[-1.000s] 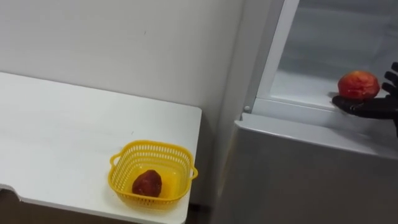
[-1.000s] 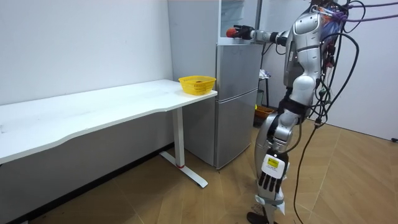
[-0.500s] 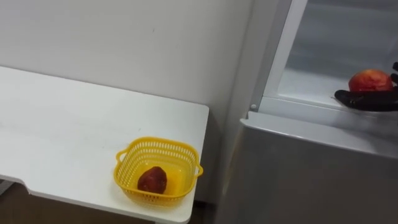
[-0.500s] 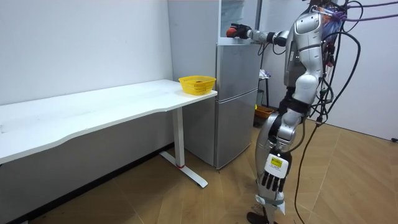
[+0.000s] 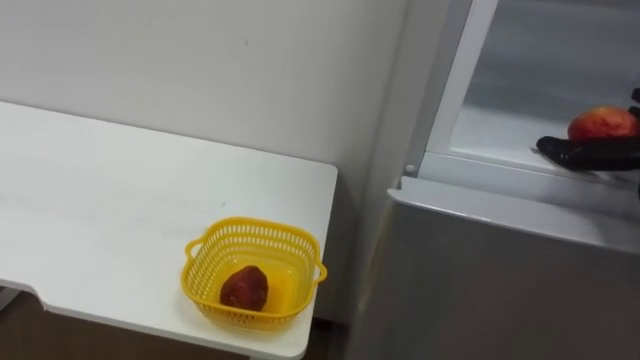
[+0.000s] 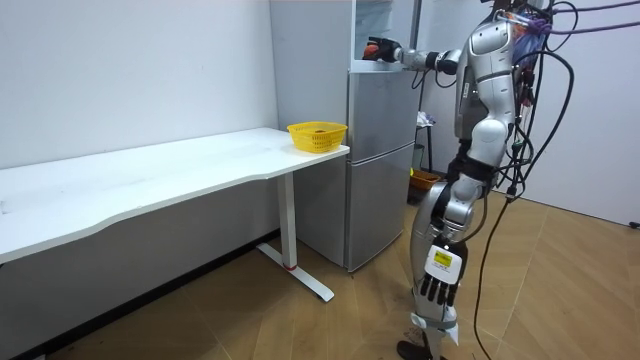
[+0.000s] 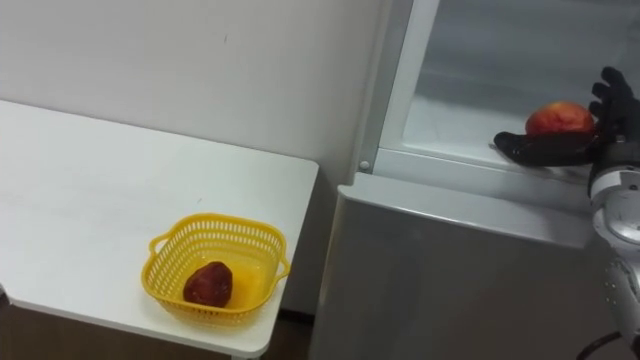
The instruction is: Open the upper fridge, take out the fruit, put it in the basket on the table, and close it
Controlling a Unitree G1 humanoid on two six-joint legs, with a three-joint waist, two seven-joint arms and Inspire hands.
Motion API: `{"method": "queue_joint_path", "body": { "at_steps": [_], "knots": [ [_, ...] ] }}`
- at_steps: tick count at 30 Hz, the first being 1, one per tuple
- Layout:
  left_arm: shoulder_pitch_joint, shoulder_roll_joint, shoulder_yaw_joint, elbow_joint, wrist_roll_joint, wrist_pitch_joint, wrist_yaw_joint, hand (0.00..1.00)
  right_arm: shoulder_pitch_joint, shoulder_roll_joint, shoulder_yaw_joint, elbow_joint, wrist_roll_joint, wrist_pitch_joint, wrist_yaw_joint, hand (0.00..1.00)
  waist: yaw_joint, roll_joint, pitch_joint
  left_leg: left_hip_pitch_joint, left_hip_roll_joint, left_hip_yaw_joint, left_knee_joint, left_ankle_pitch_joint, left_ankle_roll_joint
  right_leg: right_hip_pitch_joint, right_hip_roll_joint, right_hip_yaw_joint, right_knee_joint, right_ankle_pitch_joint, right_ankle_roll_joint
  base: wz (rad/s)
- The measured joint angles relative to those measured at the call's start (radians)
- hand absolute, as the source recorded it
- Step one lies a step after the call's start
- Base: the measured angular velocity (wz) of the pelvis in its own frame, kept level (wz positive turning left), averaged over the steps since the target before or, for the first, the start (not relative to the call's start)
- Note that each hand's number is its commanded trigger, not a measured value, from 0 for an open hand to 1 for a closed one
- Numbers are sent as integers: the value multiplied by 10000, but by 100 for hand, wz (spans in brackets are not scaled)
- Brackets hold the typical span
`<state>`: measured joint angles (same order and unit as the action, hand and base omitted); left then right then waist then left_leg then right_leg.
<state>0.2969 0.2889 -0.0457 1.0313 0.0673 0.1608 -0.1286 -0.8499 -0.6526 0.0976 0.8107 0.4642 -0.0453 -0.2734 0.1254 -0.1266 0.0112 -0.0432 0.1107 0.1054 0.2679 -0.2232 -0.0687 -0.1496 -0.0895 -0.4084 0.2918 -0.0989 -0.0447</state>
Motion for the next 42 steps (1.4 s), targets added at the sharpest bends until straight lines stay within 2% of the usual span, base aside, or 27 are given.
{"method": "queue_joint_path", "body": {
  "at_steps": [9, 10, 11, 12, 26, 33, 42],
  "knots": [
    [33, 8, 4, -325, 0, 19, -21, 0, 1, -4, -7, -4, -37, -77, 147, 0, -111, 7, -3, -50, 5, -49, 21, -3, -3, 0, 23, -14, -49, 1, 4, 1],
    [33, 8, 8, -328, 7, 20, -21, 0, 1, -12, -15, -5, -42, -77, 173, 16, -112, 11, -5, -50, 8, -47, 19, -3, -3, 4, 29, -13, -66, 11, -2, 0],
    [33, 8, 14, -326, 2, 23, -21, 0, 1, -33, -19, 2, -39, -76, 232, 61, -111, 22, -10, -56, 16, -48, 16, -2, -2, 22, 47, -13, -123, 36, 3, 0],
    [35, 8, 14, -323, 2, 29, -21, 0, 1, -49, -18, 2, -38, -72, 276, 100, -111, 30, -14, -59, 19, -48, 16, -2, -2, 29, 56, -13, -151, 52, 6, 0],
    [3, 10, 13, -251, 13, 139, -2, 0, 3, -293, -10, 533, -465, -198, 1589, 100, -49, 43, -28, -6, 18, -48, 2, -1, -1, 86, 63, -13, -189, 80, 0, 0],
    [-140, 11, 12, -93, 6, 144, 10, 0, 1, -503, -42, 730, -418, -196, 1733, 100, 162, 10, -38, 20, 17, -44, -44, -1, -1, 93, 65, -20, -189, 75, 2, 0],
    [-195, 48, 12, 118, 3, 125, -23, 0, 21, -539, -109, 813, -412, -182, 1751, 100, 109, -36, -34, 257, 15, -95, -288, 5, -2, 309, 97, -76, -308, 47, 49, 1]
  ]
}}
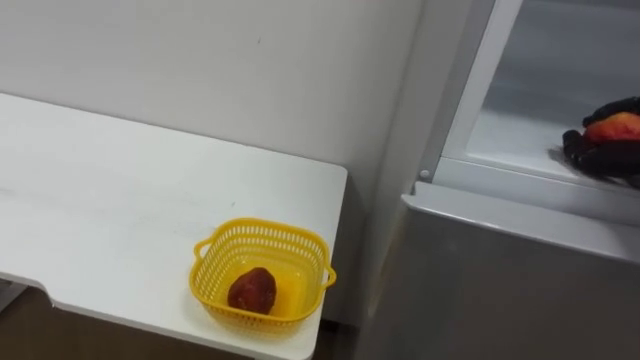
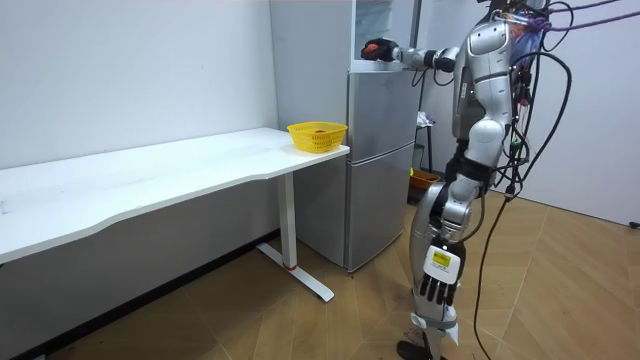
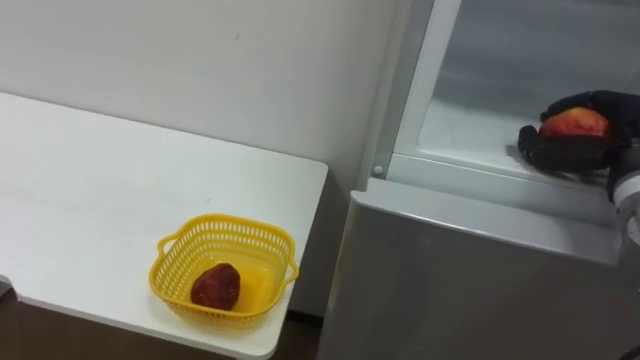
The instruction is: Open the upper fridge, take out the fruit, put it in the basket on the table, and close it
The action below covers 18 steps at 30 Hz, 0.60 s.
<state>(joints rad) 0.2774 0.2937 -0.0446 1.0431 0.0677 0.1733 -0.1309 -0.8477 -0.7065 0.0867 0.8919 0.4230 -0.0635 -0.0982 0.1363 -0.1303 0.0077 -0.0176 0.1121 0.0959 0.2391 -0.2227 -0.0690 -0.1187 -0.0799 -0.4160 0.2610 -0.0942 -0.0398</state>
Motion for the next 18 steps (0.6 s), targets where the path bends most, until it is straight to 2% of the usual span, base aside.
{"method": "queue_joint_path", "body": {
  "at_steps": [7, 10, 12, 14, 18],
  "knots": [
    [-8, -2, 18, -2, -341, -137, 35, 0, -1, 1, -12, -65, 1054, 42, -77, 100, -65, -54, -8, 145, 1, 7, -96, 0, 1, 106, 14, 21, -36, -1, 20, 0],
    [69, -2, 20, -30, -371, -162, 0, 0, 67, 11, -8, -645, 1128, 362, -233, 100, -107, -17, -2, 243, 5, 63, -166, 1, 0, 147, 31, 59, -39, -6, 24, -5],
    [122, -1, 35, -40, -369, -219, -2, 0, 102, 49, -7, -1064, 1145, 444, -358, 100, -199, 7, 12, 290, 5, 89, -191, 1, 0, 166, 46, 97, -47, -10, 29, -4],
    [131, -1, 202, -52, -368, -233, 20, 0, 308, 49, -10, -1578, 1169, 451, -625, 100, -243, 58, 27, 294, 13, 88, -213, 1, 0, 166, 75, 137, -78, -9, 30, 0],
    [219, -47, 405, -357, -376, -290, 288, 0, 1290, 130, -221, -3551, 1042, 590, -1258, 100, -312, 168, -38, 327, 33, 105, -270, 1, -1, 171, 123, 174, -166, -6, 40, 0]
  ]
}}
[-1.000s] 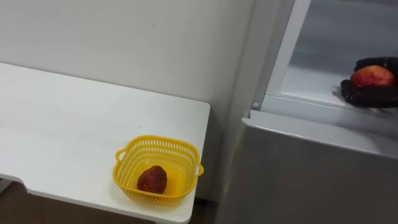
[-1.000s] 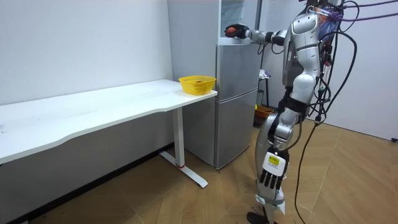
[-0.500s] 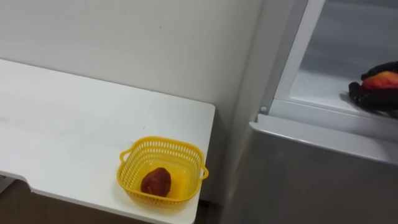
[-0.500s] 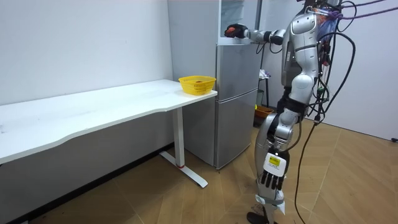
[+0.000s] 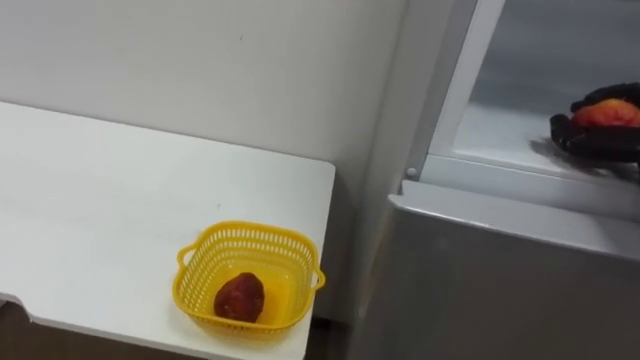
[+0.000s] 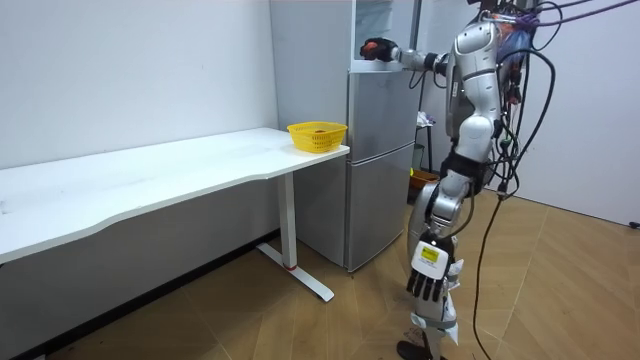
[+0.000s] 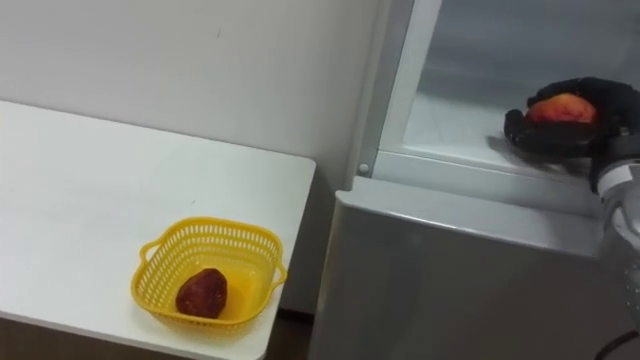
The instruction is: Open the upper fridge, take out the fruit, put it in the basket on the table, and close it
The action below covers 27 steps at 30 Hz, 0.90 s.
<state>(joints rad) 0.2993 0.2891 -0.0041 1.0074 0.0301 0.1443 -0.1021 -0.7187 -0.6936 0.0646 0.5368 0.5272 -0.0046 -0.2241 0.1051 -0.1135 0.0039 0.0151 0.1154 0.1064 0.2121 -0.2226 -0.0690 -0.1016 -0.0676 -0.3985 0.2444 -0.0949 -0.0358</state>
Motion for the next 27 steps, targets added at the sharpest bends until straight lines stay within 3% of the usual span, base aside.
{"method": "queue_joint_path", "body": {
  "at_steps": [3, 5, 11, 15, 21, 24, 27],
  "knots": [
    [-18, -73, 8, -55, 2, -28, 131, 0, 390, 513, -247, -928, -322, 52, -345, 100, -194, 120, -40, 188, -2, 39, -82, 3, 4, 152, 4, 36, -33, -24, 39, -2],
    [-54, -136, 66, -81, 2, -170, 134, 0, 1090, 908, -568, -2414, -898, 120, -709, 100, -211, 201, -64, 318, -3, 228, -127, 2, 5, 227, 11, 121, -57, -41, 67, -10],
    [-92, -390, 214, 2, -109, -419, 352, 0, 2269, 1160, -590, -5580, -1787, 110, -1676, 100, -299, 494, -70, 660, -32, 415, -409, 5, 10, 378, 18, 194, -65, -76, 146, -4],
    [-179, -435, 226, 347, -220, -634, 344, 0, 2426, 1498, -590, -6673, -3271, 19, -2024, 100, -268, 523, -58, 784, -35, 555, -464, 7, 15, 385, 47, 384, -52, -86, 162, -11],
    [-455, -436, 205, 853, -386, -934, 486, 0, 2481, 1792, -563, -8320, -5465, -582, -2527, 100, -262, 495, -29, 869, -34, 606, -514, 5, 14, 440, 62, 386, -63, -104, 183, -2],
    [-570, -438, 188, 1096, -453, -1077, 509, 0, 2576, 1958, -427, -9089, -6595, -774, -2467, 100, -223, 525, -3, 929, -31, 622, -564, 4, 14, 462, 78, 405, -72, -104, 185, -1],
    [-621, -437, 115, 1148, -518, -1159, 510, 0, 2883, 2268, -149, -9794, -7487, -1216, -2196, 100, -224, 550, 15, 980, -30, 624, -628, 0, 17, 498, 85, 401, -77, -116, 198, 0]
  ]
}}
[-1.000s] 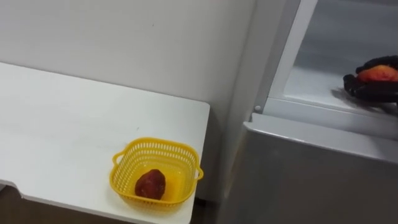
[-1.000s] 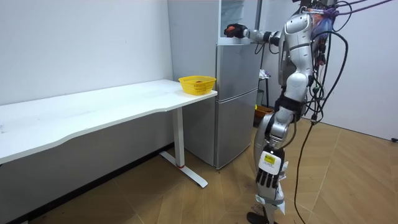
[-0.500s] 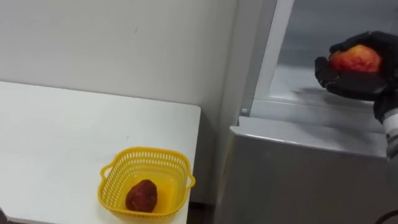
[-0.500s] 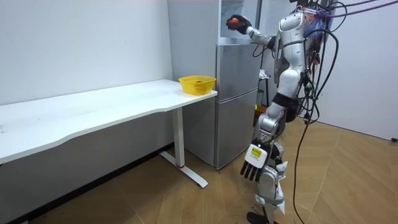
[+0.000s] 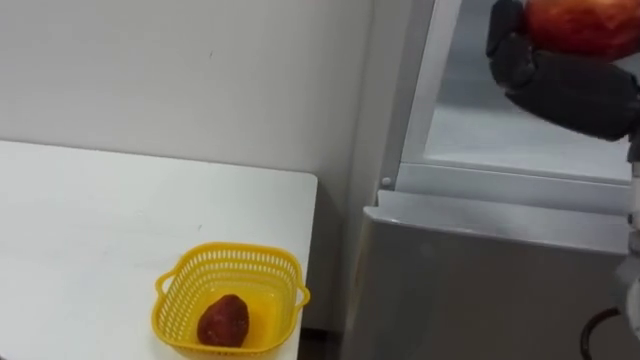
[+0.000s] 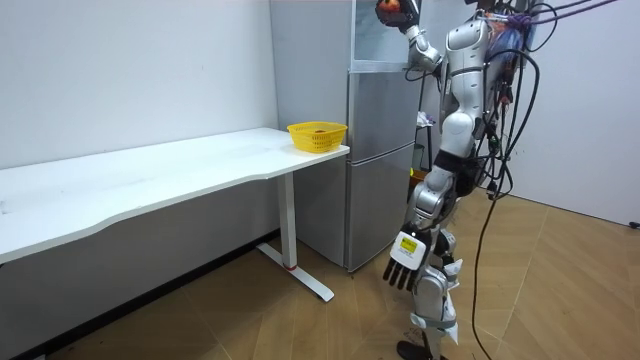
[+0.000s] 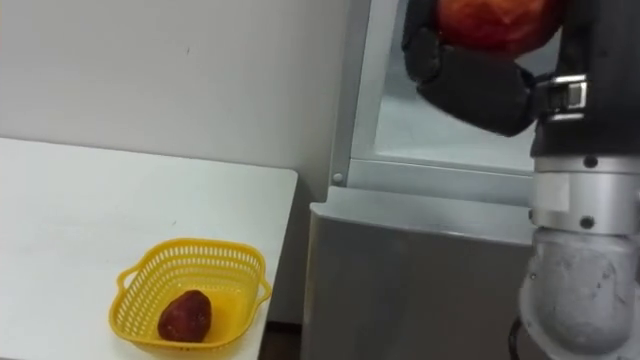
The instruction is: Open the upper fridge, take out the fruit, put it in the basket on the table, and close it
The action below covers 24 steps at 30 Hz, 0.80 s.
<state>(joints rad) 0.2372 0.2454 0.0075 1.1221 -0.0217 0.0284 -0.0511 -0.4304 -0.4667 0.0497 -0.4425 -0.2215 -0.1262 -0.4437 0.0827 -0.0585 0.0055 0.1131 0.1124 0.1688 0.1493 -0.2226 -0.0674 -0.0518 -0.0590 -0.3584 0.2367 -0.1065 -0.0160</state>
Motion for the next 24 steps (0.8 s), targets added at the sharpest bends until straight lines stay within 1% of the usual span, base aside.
{"method": "queue_joint_path", "body": {
  "at_steps": [2, 4, 5, 6, 7, 9, 11, 12, 14, 16, 18, 20, 22, 24],
  "knots": [
    [-38, 26, -220, 75, -253, -111, 28, 0, 145, 150, 289, -245, -381, -278, 268, 100, 20, -12, -5, 9, 0, 0, -5, 0, 0, 11, 0, -11, 2, -3, 1, 0],
    [-84, 61, -292, 144, -266, -147, 36, 0, 356, 267, 524, -526, -605, -279, 446, 100, 39, -28, -13, 13, 0, 0, -11, 0, 0, 11, 0, -12, 2, -3, 1, 0],
    [-146, 74, -292, 210, -266, -161, 21, 0, 503, 336, 709, -696, -810, -274, 574, 100, 132, -45, -17, 42, 0, 1, -40, 0, 0, 14, 1, -4, 9, -4, 1, 0],
    [-193, 77, -292, 256, -266, -188, 20, 0, 541, 342, 853, -750, -878, -272, 603, 100, 152, -48, -15, 61, 0, 11, -55, 0, 0, 12, 9, 12, 12, -5, 0, -9],
    [-306, 79, -288, 465, -266, -254, 17, 0, 605, 342, 1118, -832, -1107, -303, 766, 100, 251, -66, -1, 101, 4, 76, -69, 0, 0, 13, 20, 48, 12, -5, -2, -10],
    [-417, 102, -300, 597, -252, -271, 7, 0, 609, 345, 1463, -833, -1435, -388, 1009, 100, 360, -108, 2, 124, 7, 85, -85, 0, 0, 31, 26, 66, 13, -5, -2, -4],
    [-554, 145, -302, 769, -252, -319, -34, 0, 634, 364, 1866, -810, -1805, -502, 1263, 100, 483, -119, 33, 186, 9, 73, -110, 0, 0, 114, 25, 26, -6, -5, -1, 5],
    [-586, 166, -303, 772, -252, -320, -58, 0, 634, 379, 1939, -811, -1949, -533, 1326, 100, 513, -134, 26, 193, 9, 72, -126, 0, 0, 115, 26, 25, -6, -5, -1, 4],
    [-675, 254, -350, 923, -260, -345, -208, 0, 633, 494, 2181, -810, -2580, -617, 1544, 100, 639, -222, 47, 203, 8, 21, -127, 0, 0, 150, 23, -1, -6, -5, -1, 6],
    [-695, 336, -468, 989, -260, -345, -283, 0, 633, 650, 2422, -803, -2799, -666, 1711, 100, 663, -245, 52, 210, 7, -75, -122, 1, 1, 194, 16, -24, -6, -5, -1, 11],
    [-709, 349, -593, 987, -260, -344, -343, 0, 633, 798, 2632, -798, -2885, -738, 1887, 100, 705, -232, 60, 213, 5, -102, -117, 1, 1, 213, 11, -53, -6, -5, 0, 6],
    [-764, 333, -606, 984, -202, -345, -430, 0, 632, 836, 2823, -787, -3087, -773, 2114, 100, 872, -166, 104, 174, 6, -116, -149, -21, 25, 200, 9, -69, -6, -6, 1, 0],
    [-819, 315, -608, 985, -98, -343, -470, 0, 631, 860, 2845, -704, -3338, -837, 2289, 100, 964, -140, 121, 127, 6, -135, -146, -30, 28, 159, 8, -73, -7, -6, 1, 0],
    [-863, 321, -635, 984, -50, -340, -491, 0, 622, 997, 2850, -429, -3473, -917, 2379, 100, 1083, -126, 124, 111, 8, -163, -143, -30, 27, 156, 8, -98, -7, -7, 1, 0]
  ]
}}
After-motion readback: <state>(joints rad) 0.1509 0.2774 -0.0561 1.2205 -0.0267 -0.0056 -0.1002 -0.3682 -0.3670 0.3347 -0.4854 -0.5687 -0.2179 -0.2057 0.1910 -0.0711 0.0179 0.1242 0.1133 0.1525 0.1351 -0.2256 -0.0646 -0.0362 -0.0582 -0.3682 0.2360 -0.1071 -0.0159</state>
